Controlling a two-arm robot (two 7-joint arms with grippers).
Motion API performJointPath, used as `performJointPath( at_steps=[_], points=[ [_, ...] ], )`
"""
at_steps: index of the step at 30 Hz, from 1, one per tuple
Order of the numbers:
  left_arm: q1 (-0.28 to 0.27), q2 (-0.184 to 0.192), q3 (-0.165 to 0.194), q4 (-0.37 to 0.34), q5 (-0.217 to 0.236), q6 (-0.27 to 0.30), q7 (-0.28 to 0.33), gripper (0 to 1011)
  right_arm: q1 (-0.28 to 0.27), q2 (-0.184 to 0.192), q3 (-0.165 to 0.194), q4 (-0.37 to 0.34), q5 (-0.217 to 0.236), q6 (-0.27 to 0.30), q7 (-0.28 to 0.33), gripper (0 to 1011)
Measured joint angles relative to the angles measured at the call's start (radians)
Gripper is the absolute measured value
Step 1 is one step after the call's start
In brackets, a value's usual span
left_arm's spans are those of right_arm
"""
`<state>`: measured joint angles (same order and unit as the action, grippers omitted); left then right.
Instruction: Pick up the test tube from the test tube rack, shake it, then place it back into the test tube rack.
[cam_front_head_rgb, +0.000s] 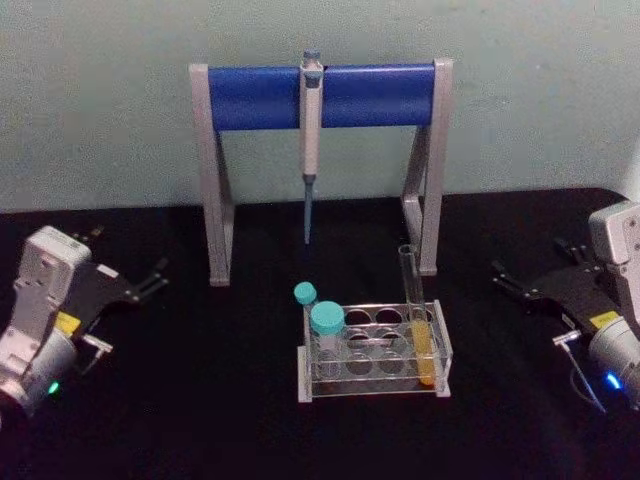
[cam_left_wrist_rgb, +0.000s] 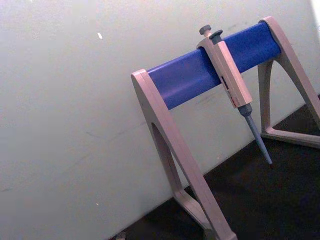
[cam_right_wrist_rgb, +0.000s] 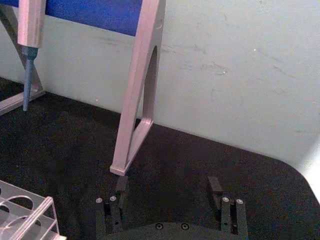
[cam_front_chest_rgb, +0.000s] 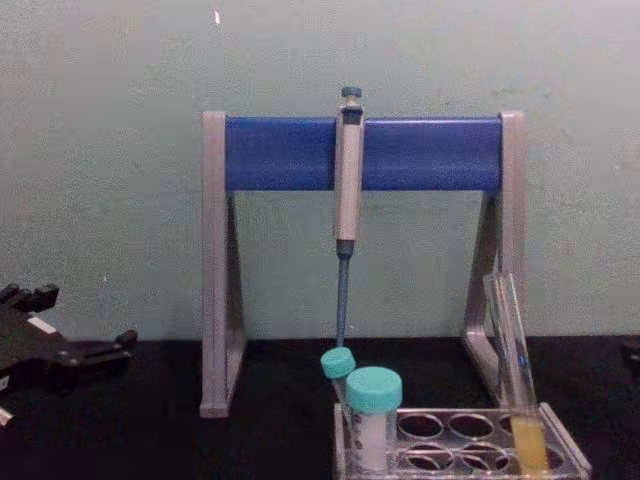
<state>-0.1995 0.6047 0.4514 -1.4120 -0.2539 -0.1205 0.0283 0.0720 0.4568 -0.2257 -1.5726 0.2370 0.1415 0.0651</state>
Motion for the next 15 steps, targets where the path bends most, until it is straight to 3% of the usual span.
performJointPath(
  at_steps=[15],
  points=[
    [0.000,0.000,0.000,0.000,0.000,0.000,0.000,1001,-0.001,0.001,0.000,-0.001,0.000,-0.002,-0.001,1000]
  ],
)
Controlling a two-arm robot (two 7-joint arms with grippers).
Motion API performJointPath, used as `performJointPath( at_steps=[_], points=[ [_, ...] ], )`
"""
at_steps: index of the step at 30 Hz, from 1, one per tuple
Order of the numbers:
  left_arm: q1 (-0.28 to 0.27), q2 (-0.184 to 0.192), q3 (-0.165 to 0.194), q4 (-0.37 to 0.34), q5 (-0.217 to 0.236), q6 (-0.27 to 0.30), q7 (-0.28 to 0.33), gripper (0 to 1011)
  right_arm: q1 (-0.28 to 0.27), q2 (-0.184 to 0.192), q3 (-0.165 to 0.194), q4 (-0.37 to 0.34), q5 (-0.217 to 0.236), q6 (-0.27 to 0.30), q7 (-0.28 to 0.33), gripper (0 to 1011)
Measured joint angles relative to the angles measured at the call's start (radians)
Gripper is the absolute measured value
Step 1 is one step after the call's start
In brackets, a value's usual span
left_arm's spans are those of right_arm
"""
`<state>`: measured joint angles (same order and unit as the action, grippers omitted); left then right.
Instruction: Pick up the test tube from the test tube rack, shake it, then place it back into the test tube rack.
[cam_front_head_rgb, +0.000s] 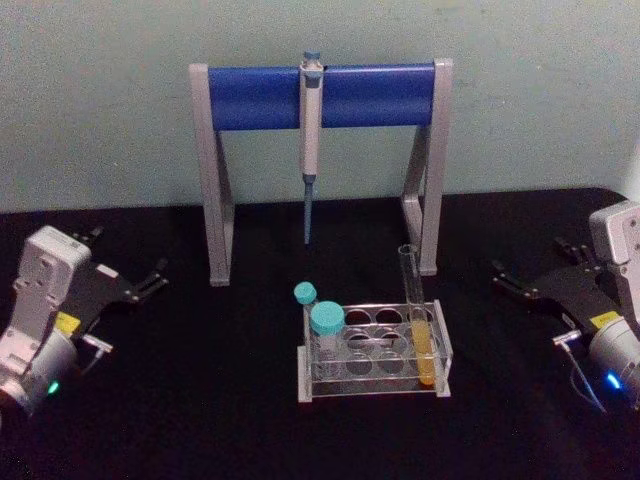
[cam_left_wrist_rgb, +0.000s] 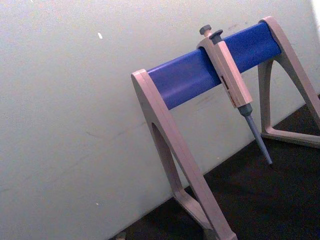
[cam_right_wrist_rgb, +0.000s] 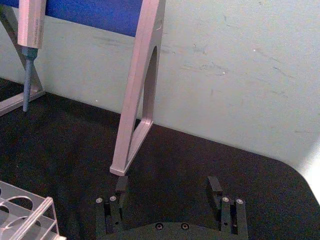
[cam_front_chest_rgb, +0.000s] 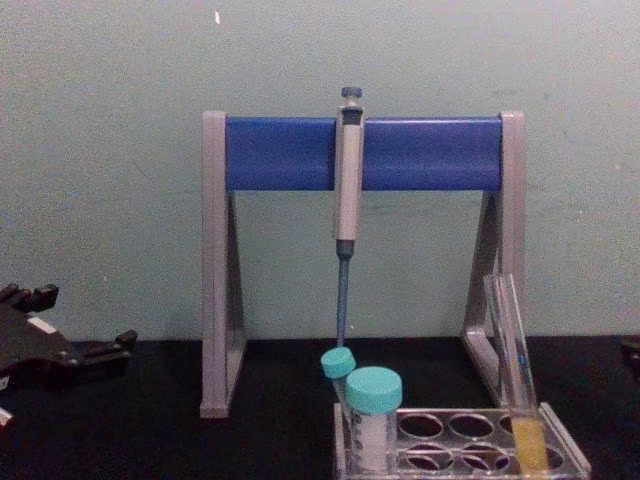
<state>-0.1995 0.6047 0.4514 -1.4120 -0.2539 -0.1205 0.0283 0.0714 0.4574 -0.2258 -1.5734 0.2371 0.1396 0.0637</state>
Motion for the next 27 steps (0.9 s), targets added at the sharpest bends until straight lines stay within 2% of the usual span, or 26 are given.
performJointPath(
  at_steps=[27],
  points=[
    [0.000,0.000,0.000,0.000,0.000,0.000,0.000,1001,0.000,0.000,0.000,0.000,0.000,-0.001,0.000,1000]
  ],
)
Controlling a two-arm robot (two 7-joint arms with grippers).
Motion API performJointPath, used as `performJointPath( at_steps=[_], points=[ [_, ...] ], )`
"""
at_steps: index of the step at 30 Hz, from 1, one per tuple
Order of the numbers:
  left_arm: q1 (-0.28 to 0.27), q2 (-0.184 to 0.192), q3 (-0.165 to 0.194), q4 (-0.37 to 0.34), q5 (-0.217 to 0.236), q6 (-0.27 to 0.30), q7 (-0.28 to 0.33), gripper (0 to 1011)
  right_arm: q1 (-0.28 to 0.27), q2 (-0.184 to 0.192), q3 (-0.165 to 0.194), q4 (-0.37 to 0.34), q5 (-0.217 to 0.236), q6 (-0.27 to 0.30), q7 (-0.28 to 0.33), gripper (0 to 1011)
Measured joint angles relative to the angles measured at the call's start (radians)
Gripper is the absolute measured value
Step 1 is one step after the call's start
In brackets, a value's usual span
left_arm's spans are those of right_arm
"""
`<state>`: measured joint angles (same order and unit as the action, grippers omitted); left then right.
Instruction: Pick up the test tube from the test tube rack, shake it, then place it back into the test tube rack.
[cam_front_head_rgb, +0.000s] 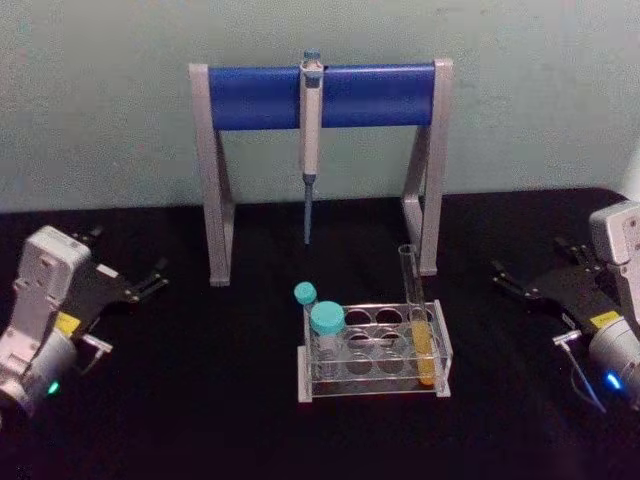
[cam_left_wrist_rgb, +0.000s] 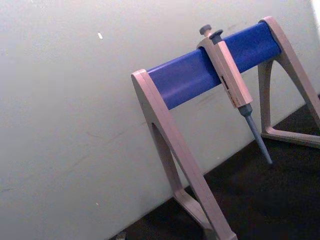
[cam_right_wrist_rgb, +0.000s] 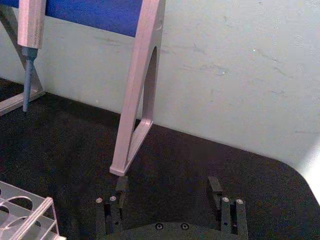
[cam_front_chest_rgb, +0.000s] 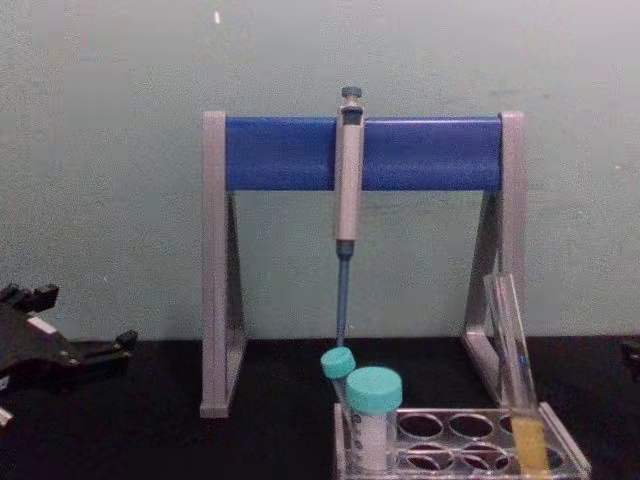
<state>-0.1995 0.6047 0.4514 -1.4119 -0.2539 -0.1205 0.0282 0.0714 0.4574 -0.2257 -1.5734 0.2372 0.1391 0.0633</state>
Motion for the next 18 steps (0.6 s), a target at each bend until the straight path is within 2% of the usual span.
performJointPath(
  at_steps=[18],
  points=[
    [0.000,0.000,0.000,0.000,0.000,0.000,0.000,1001,0.000,0.000,0.000,0.000,0.000,0.000,0.000,1000]
  ],
)
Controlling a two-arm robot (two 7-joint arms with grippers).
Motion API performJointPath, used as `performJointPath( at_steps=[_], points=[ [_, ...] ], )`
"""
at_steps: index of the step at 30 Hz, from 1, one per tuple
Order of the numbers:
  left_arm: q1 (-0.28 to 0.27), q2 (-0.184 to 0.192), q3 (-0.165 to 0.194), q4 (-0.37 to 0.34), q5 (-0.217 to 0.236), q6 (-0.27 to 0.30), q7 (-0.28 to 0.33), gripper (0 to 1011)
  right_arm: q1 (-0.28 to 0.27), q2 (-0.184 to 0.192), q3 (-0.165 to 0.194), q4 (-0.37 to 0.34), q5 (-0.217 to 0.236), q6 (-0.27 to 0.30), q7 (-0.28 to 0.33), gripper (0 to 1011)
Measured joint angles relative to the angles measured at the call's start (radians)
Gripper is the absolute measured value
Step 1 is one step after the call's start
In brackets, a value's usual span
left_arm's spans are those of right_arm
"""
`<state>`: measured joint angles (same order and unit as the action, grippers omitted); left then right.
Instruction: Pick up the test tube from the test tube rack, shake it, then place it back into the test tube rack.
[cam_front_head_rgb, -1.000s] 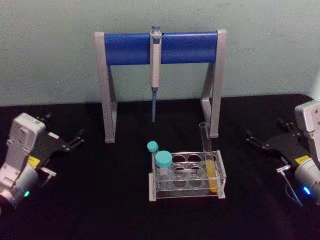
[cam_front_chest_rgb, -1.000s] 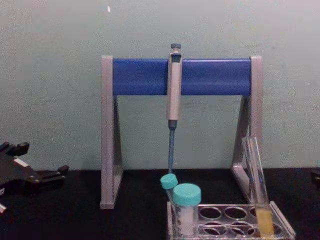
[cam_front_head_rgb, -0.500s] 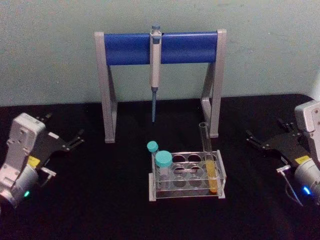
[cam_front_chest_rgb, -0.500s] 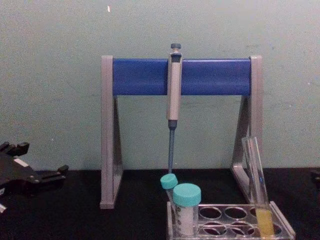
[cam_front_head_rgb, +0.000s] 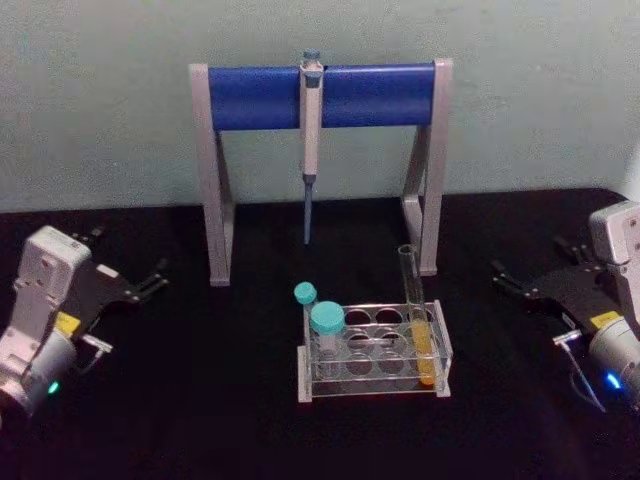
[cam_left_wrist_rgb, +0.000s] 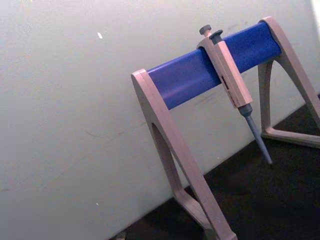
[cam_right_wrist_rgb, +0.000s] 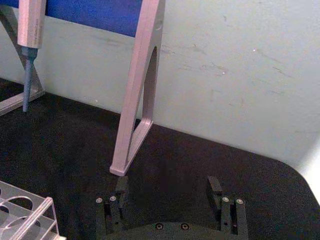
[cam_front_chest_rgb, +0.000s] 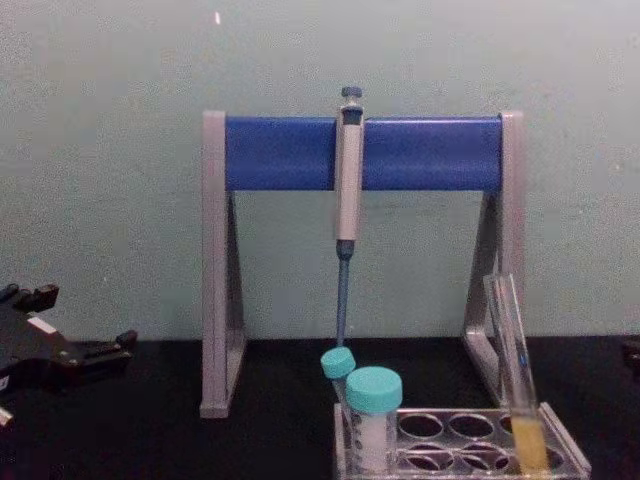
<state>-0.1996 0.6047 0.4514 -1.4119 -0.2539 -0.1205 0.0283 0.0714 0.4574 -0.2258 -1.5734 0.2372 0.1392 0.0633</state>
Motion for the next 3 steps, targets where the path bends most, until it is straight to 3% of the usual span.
performJointPath(
  at_steps=[3],
  points=[
    [0.000,0.000,0.000,0.000,0.000,0.000,0.000,1001,0.000,0.000,0.000,0.000,0.000,0.000,0.000,1000]
  ],
)
